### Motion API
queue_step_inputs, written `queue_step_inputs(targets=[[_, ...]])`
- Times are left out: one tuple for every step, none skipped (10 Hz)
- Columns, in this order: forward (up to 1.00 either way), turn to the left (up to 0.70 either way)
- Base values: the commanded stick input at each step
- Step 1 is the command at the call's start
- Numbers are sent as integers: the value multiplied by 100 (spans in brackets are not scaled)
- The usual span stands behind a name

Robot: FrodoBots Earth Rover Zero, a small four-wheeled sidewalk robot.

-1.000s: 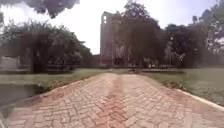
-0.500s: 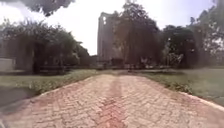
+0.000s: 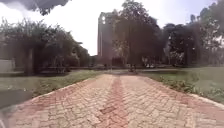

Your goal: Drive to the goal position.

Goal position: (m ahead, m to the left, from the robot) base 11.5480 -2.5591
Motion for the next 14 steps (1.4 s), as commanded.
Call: queue_step_inputs(targets=[[70, 0], [70, 0], [70, 0], [70, 0], [70, 0], [70, -1], [70, -13], [70, -35], [70, -35], [70, -30], [70, -14], [70, 0], [70, 0], [70, 0]])
